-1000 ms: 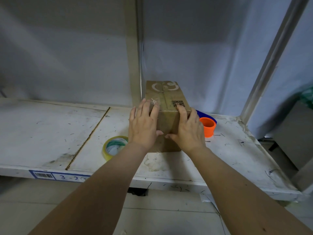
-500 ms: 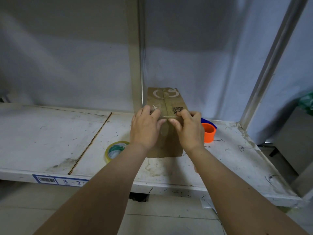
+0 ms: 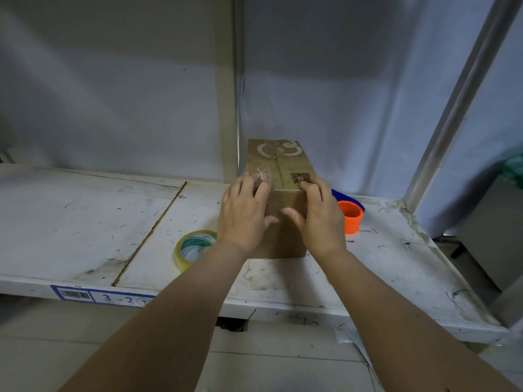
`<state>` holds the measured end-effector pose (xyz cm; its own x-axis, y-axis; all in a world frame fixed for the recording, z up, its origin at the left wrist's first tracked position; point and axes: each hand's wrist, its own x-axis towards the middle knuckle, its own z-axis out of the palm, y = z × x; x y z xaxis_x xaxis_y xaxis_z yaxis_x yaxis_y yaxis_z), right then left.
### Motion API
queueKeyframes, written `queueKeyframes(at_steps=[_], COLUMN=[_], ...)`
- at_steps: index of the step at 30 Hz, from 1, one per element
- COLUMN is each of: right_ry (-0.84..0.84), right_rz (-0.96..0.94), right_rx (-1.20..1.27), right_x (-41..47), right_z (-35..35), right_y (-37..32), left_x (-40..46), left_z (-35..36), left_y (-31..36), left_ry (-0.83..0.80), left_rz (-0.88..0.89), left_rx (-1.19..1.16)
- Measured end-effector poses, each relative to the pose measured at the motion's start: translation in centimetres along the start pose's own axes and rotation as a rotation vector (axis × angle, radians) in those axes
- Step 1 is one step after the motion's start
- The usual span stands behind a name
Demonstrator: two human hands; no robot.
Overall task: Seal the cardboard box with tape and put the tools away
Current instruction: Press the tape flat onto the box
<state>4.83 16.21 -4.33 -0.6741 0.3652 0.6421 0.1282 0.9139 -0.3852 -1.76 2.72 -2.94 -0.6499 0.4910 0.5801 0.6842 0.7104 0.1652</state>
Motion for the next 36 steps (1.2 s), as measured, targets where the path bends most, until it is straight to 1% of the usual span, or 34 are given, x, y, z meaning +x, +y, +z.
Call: queueKeyframes(at_steps=[7, 11, 15, 20, 26, 29, 31, 33, 34, 36], right_ry=[-0.049, -0.069, -0.083, -0.046, -0.022, 0.001, -0.006, -0.021, -0.017, 0.040], right_rz=[-0.077, -0.071, -0.026, -0.013, 0.071, 0.118, 0.144, 0.132, 0.154, 0.304], right_rx=[-0.109, -0.119, -0.095, -0.087, -0.027, 0.041, 0.096, 0.130, 0.174, 0.257], right_x=[-0.9, -1.0, -0.5, 0.4, 0.9, 1.1, 1.1, 1.0, 0.8, 0.0], right_z=[0.7, 0.6, -0.2, -0.9, -1.6, -1.7, -1.4, -1.0, -0.9, -0.8], right_y=[0.7, 0.5, 0.2, -0.1, -1.3, -1.6, -1.7, -1.8, -1.5, -0.4], left_x=[-0.4, -0.5, -0.6, -0.3, 0.2, 0.3, 0.5, 0.6, 0.6, 0.4], left_z=[0.4, 0.5, 0.4, 0.0, -0.7, -1.0, -1.3, -1.6, -1.7, -1.8], left_y=[-0.1, -0.1, -0.1, -0.1, -0.4, -0.6, -1.1, -1.5, -1.6, -1.4], left_ry=[-0.022, -0.029, -0.045, -0.061, -0.060, -0.064, -0.053, -0.047, -0.047, -0.051], left_rz=[0.035, 0.038, 0.049, 0.049, 0.042, 0.037, 0.019, -0.026, -0.053, -0.085], left_rx=[0.069, 0.091, 0.113, 0.113, 0.059, 0.017, -0.011, -0.019, -0.016, 0.012])
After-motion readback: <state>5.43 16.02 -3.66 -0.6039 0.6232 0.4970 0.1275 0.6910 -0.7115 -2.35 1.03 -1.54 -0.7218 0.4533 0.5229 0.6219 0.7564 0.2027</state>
